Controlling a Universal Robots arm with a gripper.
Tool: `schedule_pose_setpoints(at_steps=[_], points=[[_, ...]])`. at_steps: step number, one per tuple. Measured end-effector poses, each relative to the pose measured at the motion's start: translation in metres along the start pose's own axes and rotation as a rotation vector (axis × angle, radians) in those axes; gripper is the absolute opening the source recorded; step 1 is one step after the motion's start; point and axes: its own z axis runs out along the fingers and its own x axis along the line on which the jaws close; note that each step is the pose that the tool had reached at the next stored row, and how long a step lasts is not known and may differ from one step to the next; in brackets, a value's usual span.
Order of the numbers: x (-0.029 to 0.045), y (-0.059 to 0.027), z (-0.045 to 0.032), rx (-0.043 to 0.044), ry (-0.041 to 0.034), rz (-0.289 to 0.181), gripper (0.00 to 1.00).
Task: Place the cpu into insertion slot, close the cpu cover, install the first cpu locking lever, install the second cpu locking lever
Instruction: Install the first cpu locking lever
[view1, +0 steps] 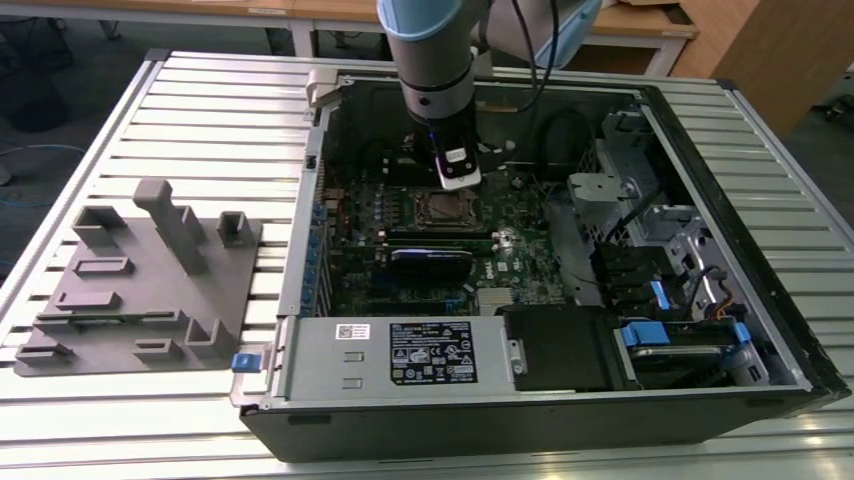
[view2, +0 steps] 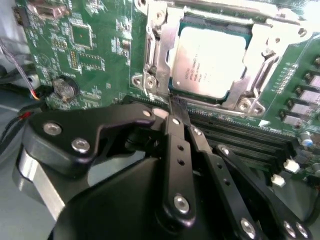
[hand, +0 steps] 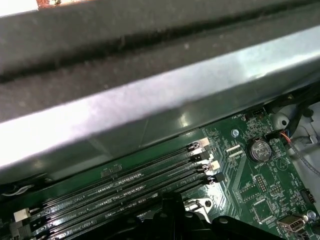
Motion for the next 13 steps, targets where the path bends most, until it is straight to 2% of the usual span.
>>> schedule_pose_setpoints(at_steps=[4,7,9,13], points=[[0.0002,-0.0003,0.0001,0.0002,-0.0017,0.000,0.11],[0.0002,-0.0002,-0.0003,-0.0109,0.0022,0.003,0.11],[-0.0002,0.0005,-0.0020,-0.0143,0.0028,0.003,0.11],[-0.0012,0.0021,-0.0085,-0.0144,0.0035,0.003,0.11]])
